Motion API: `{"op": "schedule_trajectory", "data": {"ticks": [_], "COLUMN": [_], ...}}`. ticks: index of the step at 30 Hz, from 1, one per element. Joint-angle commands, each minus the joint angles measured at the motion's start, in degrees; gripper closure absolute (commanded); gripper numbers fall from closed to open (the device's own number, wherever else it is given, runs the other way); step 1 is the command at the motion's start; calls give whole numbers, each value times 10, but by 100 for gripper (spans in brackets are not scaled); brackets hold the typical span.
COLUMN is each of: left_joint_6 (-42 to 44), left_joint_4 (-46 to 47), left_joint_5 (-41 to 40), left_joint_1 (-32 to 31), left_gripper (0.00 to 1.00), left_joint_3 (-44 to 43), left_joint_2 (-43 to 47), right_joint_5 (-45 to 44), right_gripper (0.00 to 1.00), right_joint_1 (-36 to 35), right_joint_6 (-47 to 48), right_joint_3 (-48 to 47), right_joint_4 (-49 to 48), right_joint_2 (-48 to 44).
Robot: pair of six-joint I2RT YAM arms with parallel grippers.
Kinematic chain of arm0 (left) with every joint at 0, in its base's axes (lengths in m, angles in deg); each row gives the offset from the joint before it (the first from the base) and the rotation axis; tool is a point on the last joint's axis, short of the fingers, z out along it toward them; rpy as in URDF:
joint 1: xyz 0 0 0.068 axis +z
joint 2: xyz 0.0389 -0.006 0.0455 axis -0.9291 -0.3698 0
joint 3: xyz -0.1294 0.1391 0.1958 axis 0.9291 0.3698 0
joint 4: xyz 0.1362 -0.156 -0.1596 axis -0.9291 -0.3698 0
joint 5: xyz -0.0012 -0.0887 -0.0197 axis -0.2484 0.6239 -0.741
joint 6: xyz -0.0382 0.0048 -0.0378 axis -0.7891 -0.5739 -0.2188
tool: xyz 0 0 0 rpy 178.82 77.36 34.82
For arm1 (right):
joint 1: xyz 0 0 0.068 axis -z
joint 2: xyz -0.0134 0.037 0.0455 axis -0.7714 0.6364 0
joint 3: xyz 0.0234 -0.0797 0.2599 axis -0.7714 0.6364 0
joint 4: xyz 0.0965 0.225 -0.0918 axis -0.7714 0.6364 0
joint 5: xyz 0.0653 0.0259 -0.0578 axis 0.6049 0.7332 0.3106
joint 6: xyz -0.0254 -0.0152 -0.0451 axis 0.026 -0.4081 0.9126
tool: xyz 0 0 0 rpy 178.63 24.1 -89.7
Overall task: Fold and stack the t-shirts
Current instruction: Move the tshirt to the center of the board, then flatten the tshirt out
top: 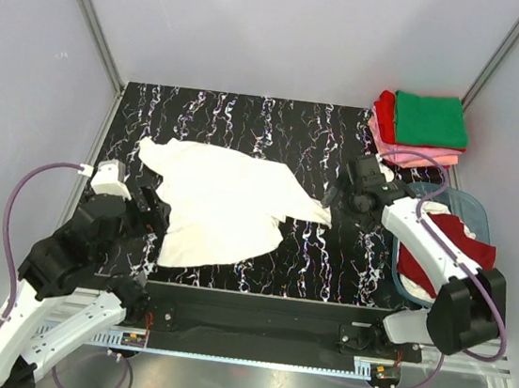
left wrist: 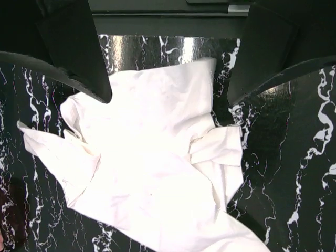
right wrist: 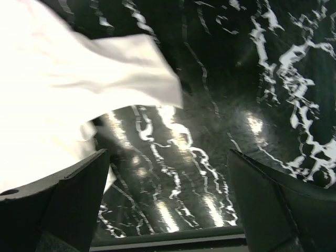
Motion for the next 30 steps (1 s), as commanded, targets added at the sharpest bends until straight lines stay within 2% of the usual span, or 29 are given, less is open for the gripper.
{"op": "schedule_trajectory", "data": {"ticks": [1, 4, 5, 7, 8, 10, 11, 12, 13, 14, 15, 18, 19, 24, 27, 30], "left_joint_6": [-29, -33, -28, -11, 3, 20, 30, 28, 25, 15, 11, 1, -3, -11, -10, -14], "left_joint_4": [-19, -16, -19, -40, -50, -68, -71, -77, -89, -93, -99, -108, -112, -124, -129, -135], "left_joint_5": [-12, 7, 5, -26, -45, -98, -113, -128, -148, -151, -152, -148, -148, -137, -129, -128], "left_joint_1": [-1, -1, -1, -1, -1, -1, -1, -1, -1, -1, -1, -1, -1, -1, -1, -1], "left_gripper": [1, 1, 1, 1, 1, 1, 1, 1, 1, 1, 1, 1, 1, 1, 1, 1], "left_joint_3": [-41, -38, -40, -53, -76, -95, -104, -106, -109, -114, -114, -113, -113, -113, -109, -108], "left_joint_2": [-22, -26, -28, -32, -34, -35, -33, -31, -24, -20, -15, 0, 4, 22, 30, 30], "right_joint_5": [23, 19, 19, 11, 7, 11, 15, 24, 27, 27, 25, 25, 31, 54, 54, 61], "right_gripper": [0, 0, 0, 0, 0, 0, 2, 4, 5, 6, 7, 8, 9, 14, 16, 21], "right_joint_1": [-25, -99, -174, -251, -313, -364, -396, -409, -422, -437, -459, -489, -492, -493, -492, -494], "right_joint_6": [-14, -30, -52, -82, -92, -98, -96, -93, -81, -72, -65, -30, -25, -5, 9, 5], "right_joint_3": [-33, -33, -35, -60, -75, -134, -160, -190, -262, -305, -408, -580, -613, -767, -826, -829], "right_joint_4": [-59, -52, -62, -69, -70, -84, -83, -79, -65, -48, -22, 60, 77, 107, 137, 153], "right_joint_2": [-59, -43, -34, 15, 64, 121, 181, 214, 246, 317, 354, 485, 534, 633, 680, 705]}}
